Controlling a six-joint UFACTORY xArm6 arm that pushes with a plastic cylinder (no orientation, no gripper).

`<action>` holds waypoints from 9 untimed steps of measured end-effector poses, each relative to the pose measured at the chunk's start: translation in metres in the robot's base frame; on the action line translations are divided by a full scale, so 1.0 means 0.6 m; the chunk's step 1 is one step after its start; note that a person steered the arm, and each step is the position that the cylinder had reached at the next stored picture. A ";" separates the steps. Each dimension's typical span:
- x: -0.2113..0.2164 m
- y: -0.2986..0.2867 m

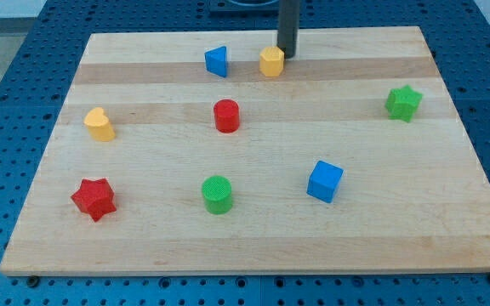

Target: Move the red circle below the hexagon

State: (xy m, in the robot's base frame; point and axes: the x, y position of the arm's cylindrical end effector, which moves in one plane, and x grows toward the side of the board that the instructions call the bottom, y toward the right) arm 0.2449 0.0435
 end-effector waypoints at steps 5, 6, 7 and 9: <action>0.370 -0.174; 0.350 -0.199; 0.318 -0.212; 0.183 -0.043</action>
State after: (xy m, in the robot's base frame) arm 0.3546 0.0174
